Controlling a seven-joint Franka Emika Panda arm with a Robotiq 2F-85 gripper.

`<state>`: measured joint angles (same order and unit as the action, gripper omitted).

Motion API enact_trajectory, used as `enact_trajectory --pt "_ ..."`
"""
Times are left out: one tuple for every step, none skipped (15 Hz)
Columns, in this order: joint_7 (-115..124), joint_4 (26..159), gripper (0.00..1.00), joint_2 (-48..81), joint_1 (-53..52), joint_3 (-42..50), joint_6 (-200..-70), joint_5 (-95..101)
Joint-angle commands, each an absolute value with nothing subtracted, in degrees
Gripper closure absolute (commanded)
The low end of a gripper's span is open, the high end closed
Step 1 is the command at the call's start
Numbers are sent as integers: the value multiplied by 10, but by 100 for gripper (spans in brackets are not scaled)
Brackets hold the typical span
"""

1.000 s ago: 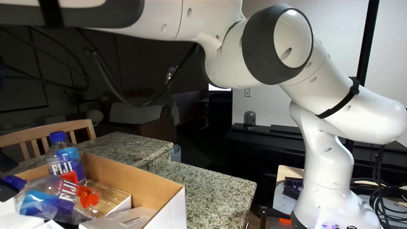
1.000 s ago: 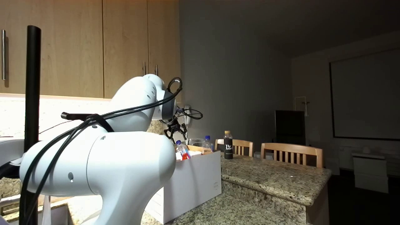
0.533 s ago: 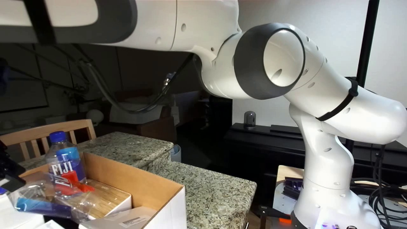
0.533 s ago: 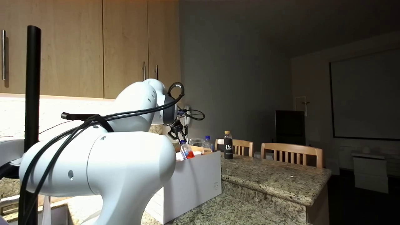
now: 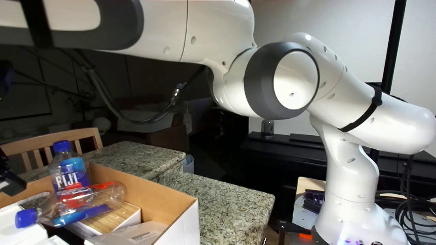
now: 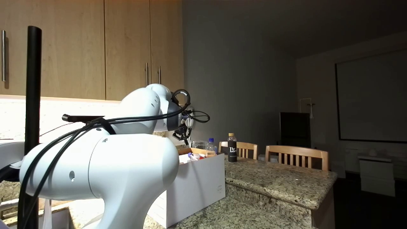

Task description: Remove one bottle from the box

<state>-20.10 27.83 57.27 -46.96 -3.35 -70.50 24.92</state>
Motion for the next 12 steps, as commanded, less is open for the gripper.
enact_trajectory --pt "-222 231 64 593 -470 -21 -681 220" --pt "-222 224 57 597 -467 -21 -681 211" --pt "-220 217 52 602 -464 -21 -681 201" --pt "-220 211 46 605 -461 -20 -682 194" --pt "-219 205 39 609 -458 -20 -684 186" --pt "-218 199 33 614 -454 -19 -686 179" --pt "-218 193 26 620 -450 -18 -690 173" --pt "-219 188 20 625 -446 -18 -692 166" --pt "-218 195 15 625 -441 -20 -704 158" --pt "-213 230 7 608 -435 -22 -725 150" --pt "-215 229 2 613 -431 -23 -731 144" --pt "-219 215 1 626 -426 -26 -733 136"
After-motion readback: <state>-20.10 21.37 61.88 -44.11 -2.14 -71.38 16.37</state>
